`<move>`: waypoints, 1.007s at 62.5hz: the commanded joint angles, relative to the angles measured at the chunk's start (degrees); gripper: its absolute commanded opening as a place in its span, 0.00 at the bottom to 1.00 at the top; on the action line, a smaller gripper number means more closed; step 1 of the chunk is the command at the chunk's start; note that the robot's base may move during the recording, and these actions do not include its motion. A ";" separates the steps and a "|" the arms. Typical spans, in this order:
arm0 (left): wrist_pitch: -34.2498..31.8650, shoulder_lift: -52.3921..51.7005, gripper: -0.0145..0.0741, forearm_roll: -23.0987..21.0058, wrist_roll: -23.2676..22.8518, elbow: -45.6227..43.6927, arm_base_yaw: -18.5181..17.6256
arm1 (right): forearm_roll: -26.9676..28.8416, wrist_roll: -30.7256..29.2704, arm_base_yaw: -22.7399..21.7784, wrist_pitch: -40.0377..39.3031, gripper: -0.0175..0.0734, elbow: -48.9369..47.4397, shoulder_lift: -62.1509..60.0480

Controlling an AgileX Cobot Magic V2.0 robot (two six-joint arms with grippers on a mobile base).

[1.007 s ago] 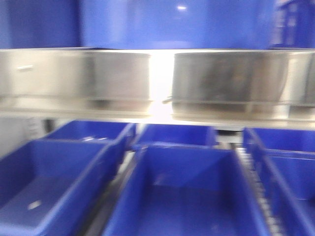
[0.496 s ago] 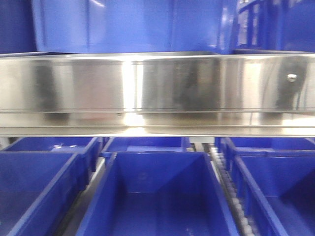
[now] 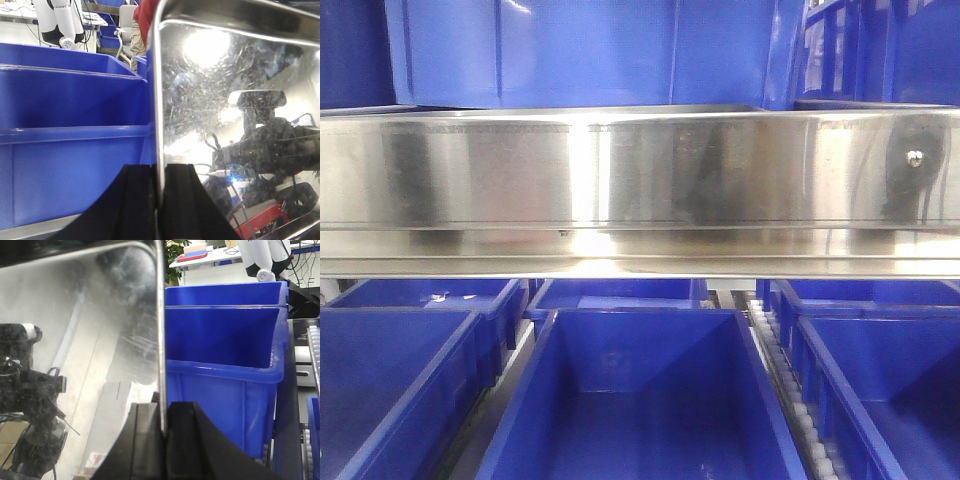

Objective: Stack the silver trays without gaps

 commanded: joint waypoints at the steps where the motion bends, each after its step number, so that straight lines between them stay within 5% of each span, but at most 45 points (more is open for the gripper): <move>1: -5.38 0.23 0.14 -2.05 -0.23 -0.42 -1.23 | 2.60 -0.06 1.07 -4.66 0.12 -0.57 -0.01; 50: -7.30 0.23 0.14 -2.04 -0.23 -0.42 -1.23 | 2.69 -0.06 1.07 -5.84 0.12 -0.57 -0.01; 63: -4.35 0.23 0.14 -1.25 -0.23 -0.42 -1.12 | 2.69 -0.06 1.07 0.99 0.12 -0.57 0.37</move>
